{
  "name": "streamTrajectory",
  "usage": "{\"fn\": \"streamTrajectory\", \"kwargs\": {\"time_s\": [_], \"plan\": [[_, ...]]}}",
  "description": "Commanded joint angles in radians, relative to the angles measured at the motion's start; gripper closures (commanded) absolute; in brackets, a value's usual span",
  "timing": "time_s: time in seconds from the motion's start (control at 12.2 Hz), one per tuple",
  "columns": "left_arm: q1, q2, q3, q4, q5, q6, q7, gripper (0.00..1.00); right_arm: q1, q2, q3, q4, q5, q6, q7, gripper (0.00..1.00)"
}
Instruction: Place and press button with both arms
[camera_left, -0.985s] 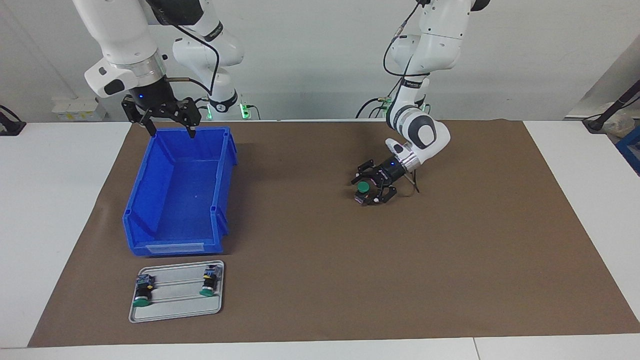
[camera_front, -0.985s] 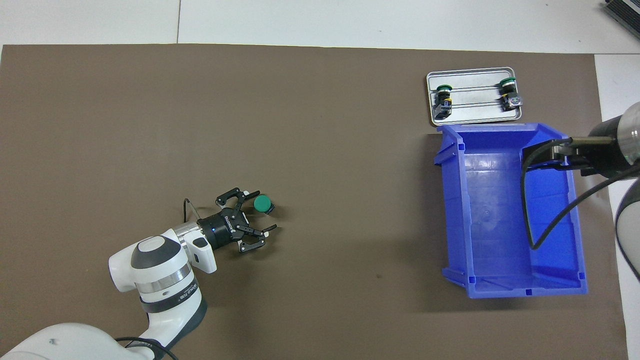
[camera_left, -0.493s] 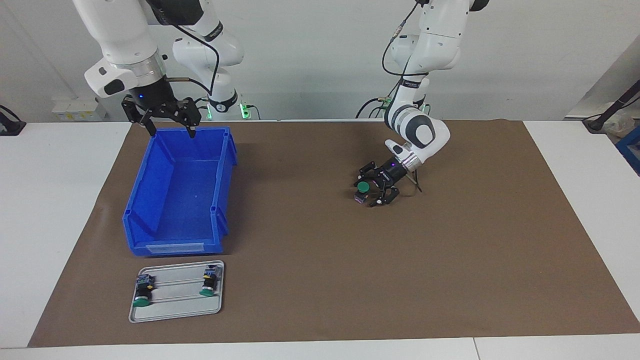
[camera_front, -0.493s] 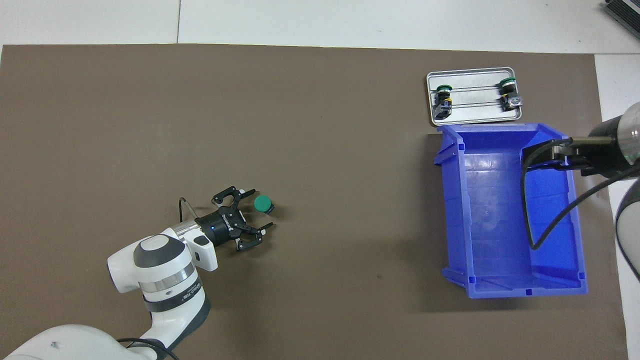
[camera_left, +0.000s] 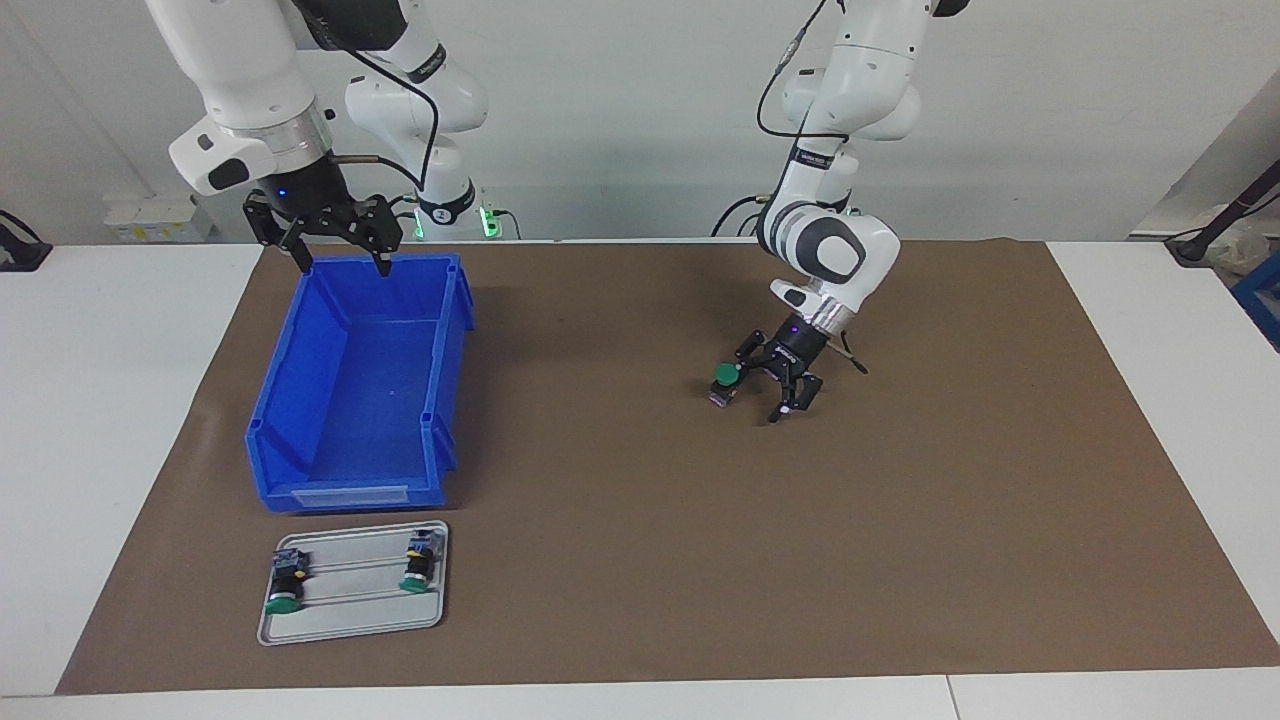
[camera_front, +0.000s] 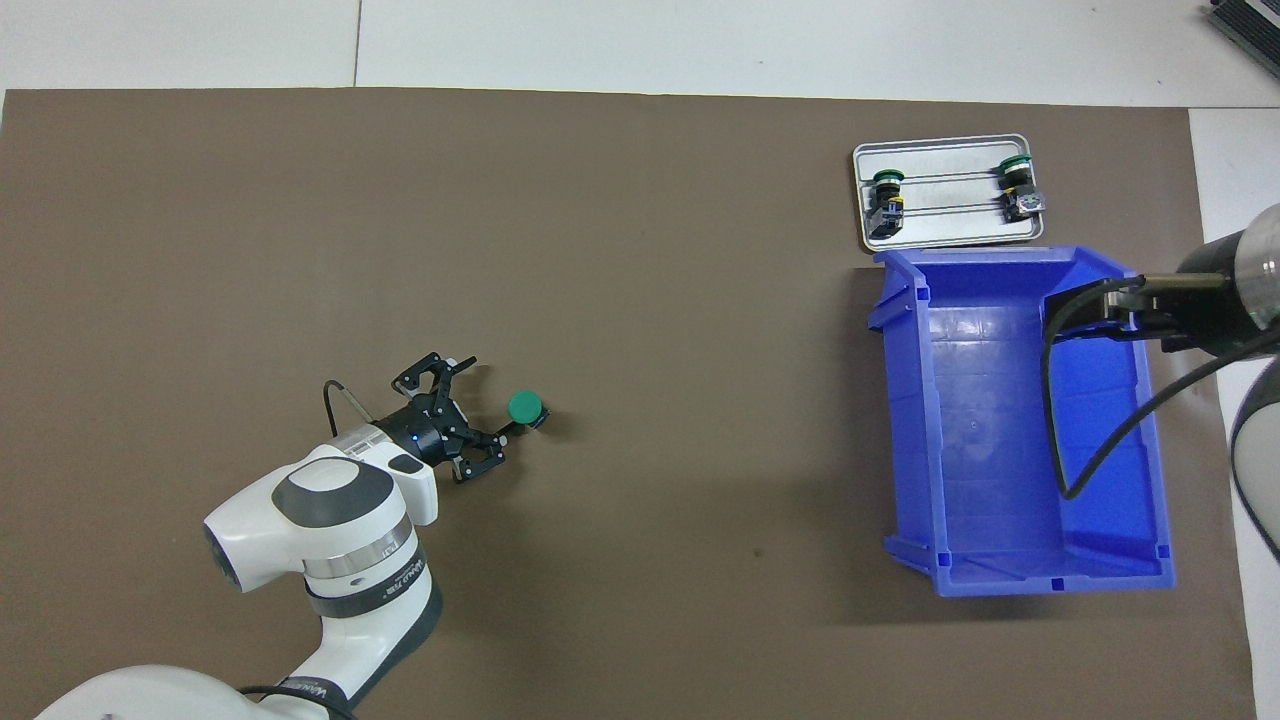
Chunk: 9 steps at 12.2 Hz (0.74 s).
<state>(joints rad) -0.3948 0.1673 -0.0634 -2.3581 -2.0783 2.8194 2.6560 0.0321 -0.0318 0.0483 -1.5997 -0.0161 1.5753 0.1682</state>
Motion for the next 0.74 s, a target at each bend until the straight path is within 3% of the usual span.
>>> {"fn": "streamTrajectory", "kwargs": {"time_s": [0.0,0.41,0.66], "plan": [[-0.055,0.009,0.019,0.039,0.006,0.148,0.001,0.00,-0.012,-0.019,0.008,-0.017,0.004,-0.006,0.013,0.00],[-0.009,0.012,0.027,0.056,0.211,0.166,0.002,0.00,-0.012,-0.019,0.008,-0.017,0.004,-0.006,0.013,0.00],[0.066,-0.005,0.023,0.071,0.231,0.132,0.002,0.01,-0.012,-0.019,0.008,-0.017,0.004,-0.006,0.013,0.00]]}}
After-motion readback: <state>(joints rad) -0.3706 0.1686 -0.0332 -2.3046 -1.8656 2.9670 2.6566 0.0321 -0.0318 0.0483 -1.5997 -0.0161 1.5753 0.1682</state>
